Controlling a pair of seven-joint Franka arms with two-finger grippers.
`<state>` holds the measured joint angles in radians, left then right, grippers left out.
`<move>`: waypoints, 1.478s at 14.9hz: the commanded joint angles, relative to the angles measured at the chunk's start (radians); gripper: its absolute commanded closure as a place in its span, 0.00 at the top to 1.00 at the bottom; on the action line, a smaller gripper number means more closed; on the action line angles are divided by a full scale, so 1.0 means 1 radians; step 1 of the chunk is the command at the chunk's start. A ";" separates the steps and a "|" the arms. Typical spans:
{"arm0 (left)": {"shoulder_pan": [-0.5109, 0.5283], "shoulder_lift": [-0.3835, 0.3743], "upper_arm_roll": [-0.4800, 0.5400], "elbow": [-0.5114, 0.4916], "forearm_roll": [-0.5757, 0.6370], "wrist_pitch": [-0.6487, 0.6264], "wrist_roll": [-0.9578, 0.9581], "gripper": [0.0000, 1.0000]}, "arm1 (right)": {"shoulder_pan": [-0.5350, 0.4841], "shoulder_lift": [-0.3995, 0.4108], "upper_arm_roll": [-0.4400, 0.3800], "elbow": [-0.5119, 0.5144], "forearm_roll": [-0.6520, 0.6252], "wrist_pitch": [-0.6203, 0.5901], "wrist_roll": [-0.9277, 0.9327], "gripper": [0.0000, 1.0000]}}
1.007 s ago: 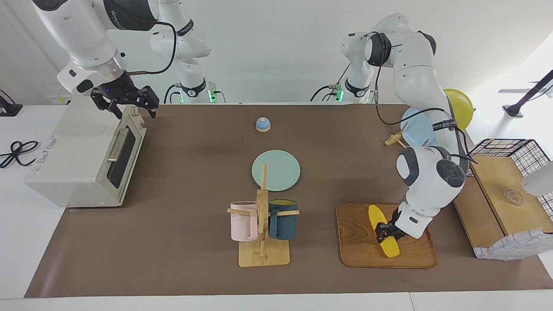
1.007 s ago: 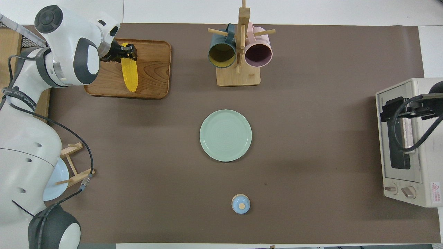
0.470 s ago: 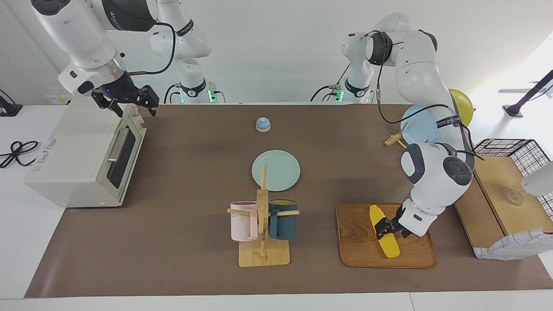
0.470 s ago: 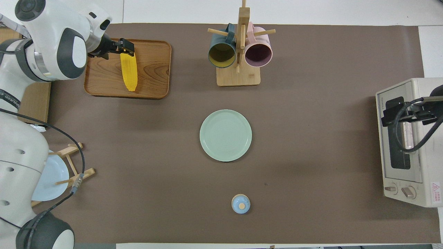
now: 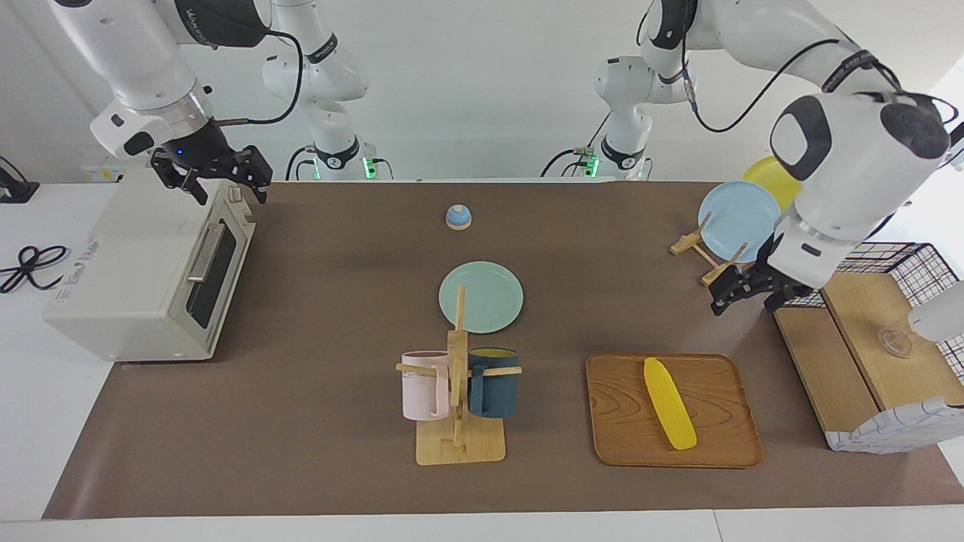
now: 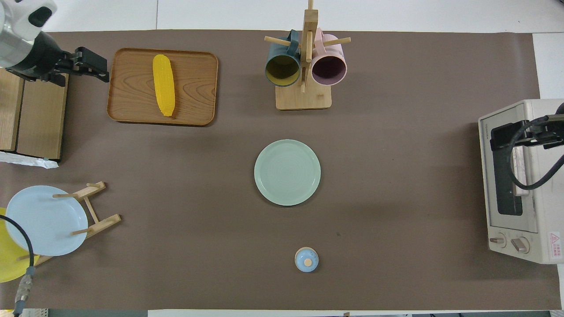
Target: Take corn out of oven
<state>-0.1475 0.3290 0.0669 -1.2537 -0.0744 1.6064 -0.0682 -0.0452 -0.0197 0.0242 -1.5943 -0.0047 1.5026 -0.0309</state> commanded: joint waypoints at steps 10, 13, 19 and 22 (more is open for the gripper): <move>0.025 -0.456 -0.019 -0.442 0.051 -0.109 -0.004 1.00 | 0.002 0.033 -0.009 0.059 0.015 -0.050 -0.023 1.00; 0.022 -0.449 -0.029 -0.454 0.051 -0.051 -0.004 1.00 | -0.001 0.024 0.000 0.059 0.020 -0.065 -0.023 1.00; 0.052 -0.360 -0.055 -0.299 0.051 -0.160 -0.005 1.00 | -0.009 0.021 -0.001 0.056 0.022 -0.065 -0.024 1.00; 0.069 -0.363 -0.064 -0.308 0.051 -0.168 -0.004 1.00 | -0.007 0.020 -0.001 0.054 0.022 -0.064 -0.024 1.00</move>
<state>-0.1085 -0.0506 0.0255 -1.5881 -0.0385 1.4709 -0.0714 -0.0442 0.0043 0.0238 -1.5462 -0.0047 1.4530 -0.0309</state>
